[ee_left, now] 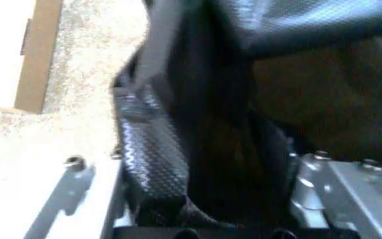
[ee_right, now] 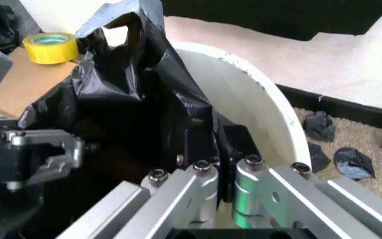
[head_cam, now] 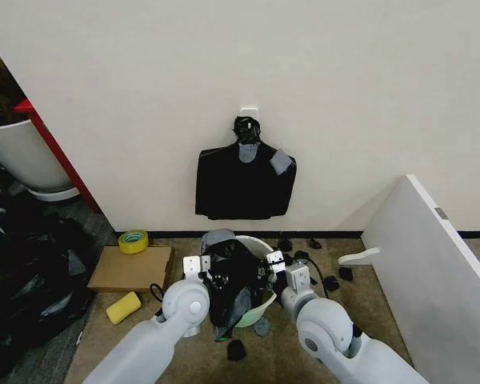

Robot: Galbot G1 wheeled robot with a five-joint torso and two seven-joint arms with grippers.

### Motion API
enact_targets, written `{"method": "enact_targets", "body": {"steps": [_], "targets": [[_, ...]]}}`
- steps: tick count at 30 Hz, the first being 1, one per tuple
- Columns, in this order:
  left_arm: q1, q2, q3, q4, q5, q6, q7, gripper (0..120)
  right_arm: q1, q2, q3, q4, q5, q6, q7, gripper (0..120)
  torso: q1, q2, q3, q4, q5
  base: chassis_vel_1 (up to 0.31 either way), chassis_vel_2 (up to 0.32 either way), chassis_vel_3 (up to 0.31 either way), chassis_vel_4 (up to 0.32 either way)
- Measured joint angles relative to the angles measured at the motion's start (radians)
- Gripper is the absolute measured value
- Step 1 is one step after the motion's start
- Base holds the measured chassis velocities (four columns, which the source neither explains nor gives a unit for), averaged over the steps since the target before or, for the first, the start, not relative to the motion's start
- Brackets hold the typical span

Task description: Place the garbage bag over the trash bin.

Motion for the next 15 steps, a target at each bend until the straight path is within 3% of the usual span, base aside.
{"method": "enact_targets", "body": {"steps": [3,8,15], "targets": [[0.0,-0.001,0.0,0.004,-0.002,-0.001,-0.004,43,0.0,0.0,0.001,0.0,0.0,0.001,0.0,0,0.0,0.0,0.0,0.0,-0.0001,0.0,0.0,0.0,0.0],[-0.009,-0.006,-0.001,0.011,-0.031,0.002,-0.036,19,-0.002,0.001,0.0,-0.002,0.0,0.006,0.0,0,0.0,0.0,0.0,-0.0003,-0.0004,0.0,0.0,0.0,0.0],[-0.008,-0.001,-0.009,0.014,-0.064,0.002,-0.053,0,-0.004,0.001,0.002,-0.002,0.0,0.009,0.0,0,0.0,0.0,0.0,-0.0004,-0.0007,0.0,0.0,0.0,0.0]]}}
